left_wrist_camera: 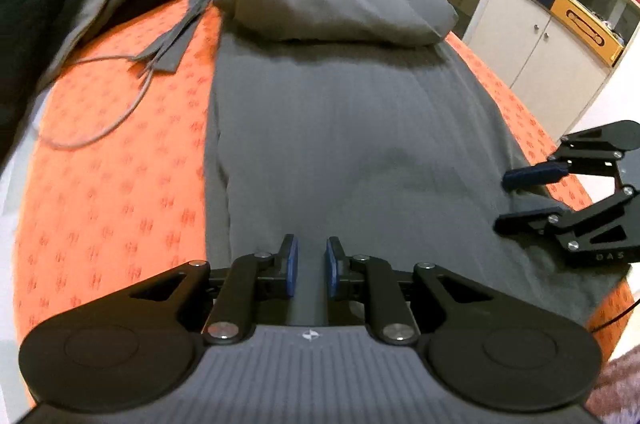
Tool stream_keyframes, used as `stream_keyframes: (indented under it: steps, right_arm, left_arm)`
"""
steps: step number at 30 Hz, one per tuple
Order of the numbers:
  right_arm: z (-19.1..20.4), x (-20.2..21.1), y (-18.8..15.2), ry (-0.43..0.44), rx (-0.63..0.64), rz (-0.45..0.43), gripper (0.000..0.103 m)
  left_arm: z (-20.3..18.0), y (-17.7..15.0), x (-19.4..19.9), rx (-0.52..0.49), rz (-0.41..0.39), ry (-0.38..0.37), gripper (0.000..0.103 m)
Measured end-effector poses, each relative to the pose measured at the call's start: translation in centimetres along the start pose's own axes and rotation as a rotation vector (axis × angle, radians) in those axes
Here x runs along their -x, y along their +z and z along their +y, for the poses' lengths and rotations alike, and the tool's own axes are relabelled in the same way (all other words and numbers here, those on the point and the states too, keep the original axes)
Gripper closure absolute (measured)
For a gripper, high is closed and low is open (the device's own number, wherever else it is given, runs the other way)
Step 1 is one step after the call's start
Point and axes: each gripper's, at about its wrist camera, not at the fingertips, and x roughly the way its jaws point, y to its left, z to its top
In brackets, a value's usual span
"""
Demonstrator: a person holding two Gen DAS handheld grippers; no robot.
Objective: Fold clothes
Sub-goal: 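Open both grippers and smooth the grey fabric flat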
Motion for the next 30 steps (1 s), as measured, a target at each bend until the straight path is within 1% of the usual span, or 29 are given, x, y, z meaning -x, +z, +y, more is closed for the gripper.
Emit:
stream_keyframes:
  steps: [3,6,8,9,11,14,16,18,19,20,21,23,25,27,30]
  right_arm:
    - [1.0,1.4,-1.5,0.011,-0.006,-0.002,0.058]
    - [2.0,2.8,-3.0,0.002,-0.004,-0.016,0.058]
    - [2.7,3.5,-3.9,-0.007,-0.005,-0.02,0.057]
    - [3.0,3.6,-4.3,-0.009,-0.007,-0.024,0.054]
    - [3.3,3.6,-5.0,-0.017,-0.006,-0.039,0.052]
    - [3.3,3.3,-5.7,-0.013,-0.013,-0.071,0.049]
    - [3.3,3.3,-5.6,-0.008,-0.001,-0.068,0.048]
    - [3.1,4.0,-5.0,0.003,0.003,-0.053,0.049]
    - [2.8,4.6,-4.9,0.013,-0.016,-0.06,0.049]
    - [2.2,5.5,-4.9,0.026,-0.052,-0.075,0.049]
    - [1.6,6.3,-4.9,0.04,-0.094,-0.094,0.048]
    - [0.3,7.7,-5.5,0.066,-0.181,-0.105,0.048]
    - [-0.9,8.3,-6.3,0.097,-0.258,-0.101,0.047]
    - [-1.9,8.3,-7.2,0.134,-0.328,-0.092,0.046]
    - [-3.6,8.1,-8.4,0.196,-0.443,-0.084,0.046]
  left_arm:
    - [-1.0,-1.8,1.5,-0.013,0.007,0.029,0.08]
    - [-2.0,-3.2,2.7,-0.007,0.015,0.05,0.079]
    - [-2.8,-4.0,3.2,-0.009,0.017,0.066,0.074]
    - [-3.4,-4.5,3.4,-0.026,0.014,0.081,0.073]
    - [-4.3,-5.2,3.6,-0.05,-0.006,0.113,0.072]
    - [-4.1,-5.2,3.5,0.006,-0.008,0.12,0.072]
    - [-4.1,-5.0,3.6,0.028,-0.003,0.125,0.072]
    - [-4.5,-4.8,3.9,0.028,0.004,0.148,0.072]
    - [-4.6,-4.7,4.3,0.035,-0.001,0.157,0.071]
    - [-4.6,-4.8,5.0,0.05,-0.021,0.163,0.065]
    - [-4.6,-4.9,5.9,0.068,-0.048,0.173,0.056]
    - [-4.4,-5.4,7.4,0.106,-0.095,0.201,0.047]
    - [-3.6,-5.9,8.3,0.157,-0.104,0.212,0.046]
    - [-2.6,-6.3,8.9,0.212,-0.102,0.215,0.041]
    - [-0.8,-6.4,9.0,0.308,-0.096,0.185,0.036]
